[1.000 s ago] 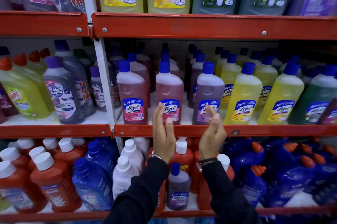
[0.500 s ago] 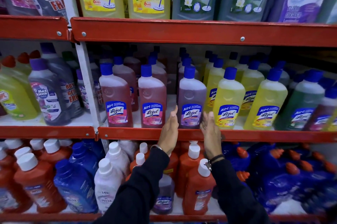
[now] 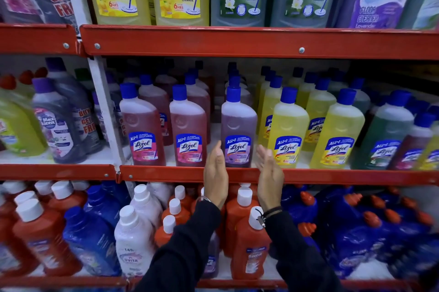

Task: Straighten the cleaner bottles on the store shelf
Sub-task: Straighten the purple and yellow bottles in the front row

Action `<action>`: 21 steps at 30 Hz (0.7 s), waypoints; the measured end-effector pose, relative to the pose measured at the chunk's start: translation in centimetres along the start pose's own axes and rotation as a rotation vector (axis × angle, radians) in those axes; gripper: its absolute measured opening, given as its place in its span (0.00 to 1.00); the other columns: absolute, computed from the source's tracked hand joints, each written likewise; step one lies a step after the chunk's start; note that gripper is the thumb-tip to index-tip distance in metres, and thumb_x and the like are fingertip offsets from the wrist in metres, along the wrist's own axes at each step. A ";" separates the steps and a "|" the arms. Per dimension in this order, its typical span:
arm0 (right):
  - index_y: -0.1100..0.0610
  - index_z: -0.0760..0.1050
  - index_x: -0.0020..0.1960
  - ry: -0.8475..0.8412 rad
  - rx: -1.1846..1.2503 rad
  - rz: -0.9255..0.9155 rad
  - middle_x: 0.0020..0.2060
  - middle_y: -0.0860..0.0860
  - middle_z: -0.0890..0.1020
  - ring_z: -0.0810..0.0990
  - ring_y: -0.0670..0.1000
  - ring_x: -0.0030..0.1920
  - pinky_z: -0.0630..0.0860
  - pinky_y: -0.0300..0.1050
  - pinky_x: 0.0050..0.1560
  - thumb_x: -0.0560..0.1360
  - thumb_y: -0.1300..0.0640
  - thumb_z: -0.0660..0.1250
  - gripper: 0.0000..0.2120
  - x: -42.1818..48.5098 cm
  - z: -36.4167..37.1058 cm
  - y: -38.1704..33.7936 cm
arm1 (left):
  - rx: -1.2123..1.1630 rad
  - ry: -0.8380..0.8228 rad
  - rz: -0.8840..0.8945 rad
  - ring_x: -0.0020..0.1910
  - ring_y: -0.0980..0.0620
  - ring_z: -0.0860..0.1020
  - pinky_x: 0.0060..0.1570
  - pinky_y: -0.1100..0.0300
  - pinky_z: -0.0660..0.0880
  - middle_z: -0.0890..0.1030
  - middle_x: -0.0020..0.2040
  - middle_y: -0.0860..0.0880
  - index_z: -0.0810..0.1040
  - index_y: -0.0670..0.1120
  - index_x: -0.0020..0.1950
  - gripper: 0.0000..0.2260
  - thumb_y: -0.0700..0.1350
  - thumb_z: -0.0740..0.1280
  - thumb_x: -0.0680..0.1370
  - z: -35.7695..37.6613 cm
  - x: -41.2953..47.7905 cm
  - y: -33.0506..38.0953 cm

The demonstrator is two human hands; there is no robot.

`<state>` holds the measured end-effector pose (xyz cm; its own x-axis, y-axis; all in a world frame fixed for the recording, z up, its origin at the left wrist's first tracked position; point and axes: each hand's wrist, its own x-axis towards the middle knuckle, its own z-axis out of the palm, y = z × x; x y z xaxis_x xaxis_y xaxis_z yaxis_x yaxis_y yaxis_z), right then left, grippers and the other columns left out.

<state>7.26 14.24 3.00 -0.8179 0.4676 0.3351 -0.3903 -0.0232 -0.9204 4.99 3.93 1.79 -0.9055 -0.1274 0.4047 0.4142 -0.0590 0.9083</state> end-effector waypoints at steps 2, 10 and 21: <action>0.56 0.77 0.60 0.142 0.032 -0.122 0.57 0.52 0.81 0.77 0.48 0.60 0.73 0.47 0.61 0.75 0.40 0.52 0.27 -0.4 -1.4 -0.3 | 0.054 0.122 0.166 0.66 0.63 0.69 0.67 0.66 0.64 0.73 0.67 0.49 0.70 0.50 0.65 0.22 0.60 0.51 0.78 1.4 -1.7 0.6; 0.52 0.62 0.72 0.139 0.027 -0.003 0.71 0.51 0.67 0.67 0.45 0.69 0.63 0.45 0.70 0.76 0.36 0.50 0.31 3.1 -7.9 -0.5 | 0.039 -0.221 -0.049 0.74 0.56 0.60 0.74 0.45 0.59 0.64 0.72 0.58 0.65 0.62 0.68 0.27 0.71 0.48 0.73 7.7 -2.1 0.5; 0.59 0.64 0.70 -0.111 0.047 0.088 0.65 0.49 0.72 0.72 0.42 0.61 0.68 0.37 0.62 0.80 0.45 0.46 0.26 4.5 -9.9 -1.5 | 0.026 -0.321 -0.116 0.72 0.57 0.65 0.74 0.48 0.60 0.66 0.74 0.54 0.61 0.75 0.65 0.26 0.78 0.47 0.70 8.8 -0.4 0.4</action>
<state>8.35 25.15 3.85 -0.8907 0.3613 0.2758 -0.3318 -0.1022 -0.9378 4.67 12.69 2.91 -0.9309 0.1968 0.3076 0.3081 -0.0289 0.9509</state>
